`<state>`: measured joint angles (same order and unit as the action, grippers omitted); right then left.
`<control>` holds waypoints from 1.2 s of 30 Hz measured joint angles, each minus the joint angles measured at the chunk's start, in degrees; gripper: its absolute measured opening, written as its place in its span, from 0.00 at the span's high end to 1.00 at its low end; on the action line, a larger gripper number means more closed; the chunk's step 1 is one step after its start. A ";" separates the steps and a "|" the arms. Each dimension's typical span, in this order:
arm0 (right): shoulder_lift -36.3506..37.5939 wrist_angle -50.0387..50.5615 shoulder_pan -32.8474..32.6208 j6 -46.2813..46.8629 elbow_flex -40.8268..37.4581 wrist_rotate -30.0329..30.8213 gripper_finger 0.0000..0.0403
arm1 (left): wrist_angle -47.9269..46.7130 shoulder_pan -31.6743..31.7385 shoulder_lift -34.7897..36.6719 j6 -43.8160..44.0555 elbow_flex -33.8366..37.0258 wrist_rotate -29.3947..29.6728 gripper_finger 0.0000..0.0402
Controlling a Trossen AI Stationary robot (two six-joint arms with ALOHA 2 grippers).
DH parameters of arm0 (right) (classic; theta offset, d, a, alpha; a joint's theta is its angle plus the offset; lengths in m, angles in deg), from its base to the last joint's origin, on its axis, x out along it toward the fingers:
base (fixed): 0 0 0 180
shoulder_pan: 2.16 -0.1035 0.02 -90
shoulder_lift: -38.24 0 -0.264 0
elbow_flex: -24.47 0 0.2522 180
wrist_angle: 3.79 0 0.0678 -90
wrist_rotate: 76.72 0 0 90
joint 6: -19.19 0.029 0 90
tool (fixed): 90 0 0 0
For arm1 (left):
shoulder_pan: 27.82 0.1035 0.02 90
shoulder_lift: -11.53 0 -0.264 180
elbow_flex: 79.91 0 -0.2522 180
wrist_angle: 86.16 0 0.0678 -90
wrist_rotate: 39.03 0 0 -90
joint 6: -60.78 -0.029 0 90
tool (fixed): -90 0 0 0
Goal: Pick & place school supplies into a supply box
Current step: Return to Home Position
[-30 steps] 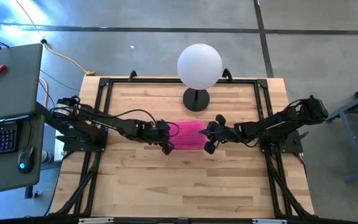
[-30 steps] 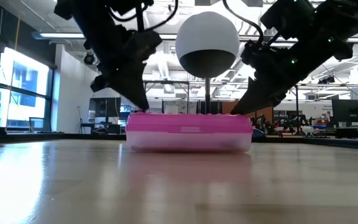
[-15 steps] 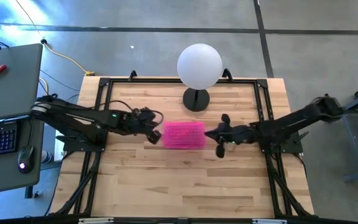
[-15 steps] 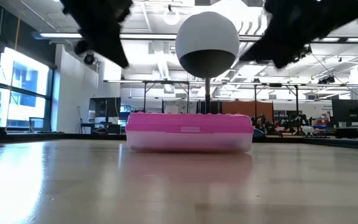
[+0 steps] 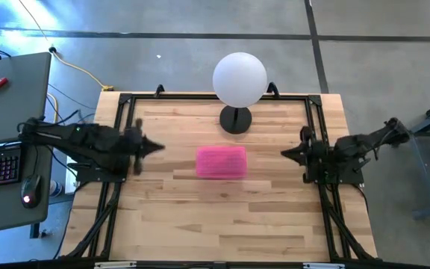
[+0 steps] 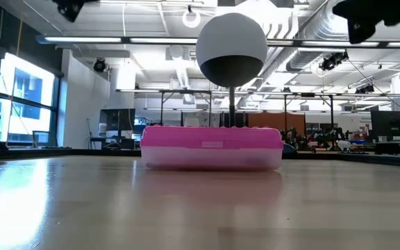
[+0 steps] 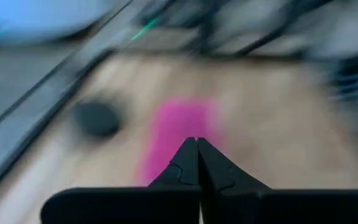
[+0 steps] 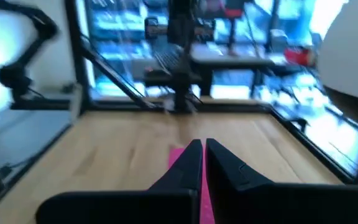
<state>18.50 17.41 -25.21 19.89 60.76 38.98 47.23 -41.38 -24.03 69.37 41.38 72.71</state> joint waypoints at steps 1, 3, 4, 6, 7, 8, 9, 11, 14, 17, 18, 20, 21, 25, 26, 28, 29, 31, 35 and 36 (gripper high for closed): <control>1.88 -2.85 0.00 -0.92 -2.63 -1.42 1.00 | 7.18 -0.02 2.47 -3.68 3.59 -6.24 0.95; 5.19 -9.84 0.05 -2.43 -7.95 -3.02 1.00 | 19.48 0.02 6.11 -10.87 11.19 -17.21 0.96; 6.68 -13.15 0.04 -3.42 -10.34 -3.87 1.00 | 25.33 0.01 7.19 -13.21 14.26 -21.01 0.95; 9.35 -18.28 0.04 -5.77 -14.30 -5.97 1.00 | 31.92 0.02 9.00 -14.69 19.10 -23.42 0.94; 10.61 -19.98 0.07 -6.67 -15.74 -7.40 1.00 | 32.53 0.04 9.89 -14.94 20.57 -22.26 0.93; 11.80 -20.75 0.11 -7.19 -16.82 -8.52 1.00 | 32.92 0.04 10.66 -15.34 21.38 -19.80 0.92; 13.08 -20.61 0.07 -7.47 -17.67 -9.69 1.00 | 33.34 0.04 11.31 -15.84 21.84 -17.03 0.91; 15.60 -19.21 0.04 -7.61 -18.41 -9.44 1.00 | 32.27 0.06 12.59 -17.54 22.73 -14.72 0.90; 19.30 -17.33 0.07 -8.38 -18.51 -7.95 1.00 | 32.03 0.06 14.78 -21.33 23.08 -14.81 0.90; 19.62 -16.85 0.11 -8.50 -18.36 -5.93 1.00 | 30.67 0.06 18.56 -23.32 23.05 -15.35 0.92; 19.53 -16.37 0.11 -8.44 -18.38 -5.99 1.00 | 29.47 0.06 20.02 -23.34 23.05 -15.70 0.92; 19.44 -15.01 0.14 -7.77 -18.49 -7.51 1.00 | 30.01 0.06 22.28 -21.90 23.57 -17.19 0.94; 19.44 -15.05 0.17 -7.24 -18.52 -8.88 1.00 | 31.75 0.04 23.15 -20.92 24.46 -18.44 0.94; 19.38 -17.48 0.16 -6.99 -20.19 -10.89 1.00 | 40.85 0.04 24.36 -19.78 30.12 -22.84 0.93; 19.36 -18.97 0.15 -7.18 -20.90 -9.53 1.00 | 43.34 0.04 24.36 -19.78 31.63 -21.96 0.93; 19.38 -21.45 0.38 -8.16 -21.98 -4.51 1.00 | 46.61 0.04 24.07 -19.76 33.92 -17.08 0.91; 19.26 -21.27 0.71 -8.13 -21.97 -1.93 1.00 | 47.25 0.04 24.00 -19.73 34.79 -14.77 0.91; 19.20 -19.75 1.61 -6.35 -21.97 0.52 1.00 | 47.08 0.06 23.98 -19.89 36.15 -13.04 0.90; 18.65 -17.20 3.59 -4.32 -21.97 -4.27 1.00 | 47.74 0.06 24.01 -20.02 38.02 -16.90 0.91; 18.55 -17.09 4.16 -3.35 -21.97 -3.81 1.00 | 48.81 0.04 24.00 -20.04 38.85 -17.12 0.92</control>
<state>37.05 0.32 -21.05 16.53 38.79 35.18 96.04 -41.34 -0.03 49.34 80.23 55.59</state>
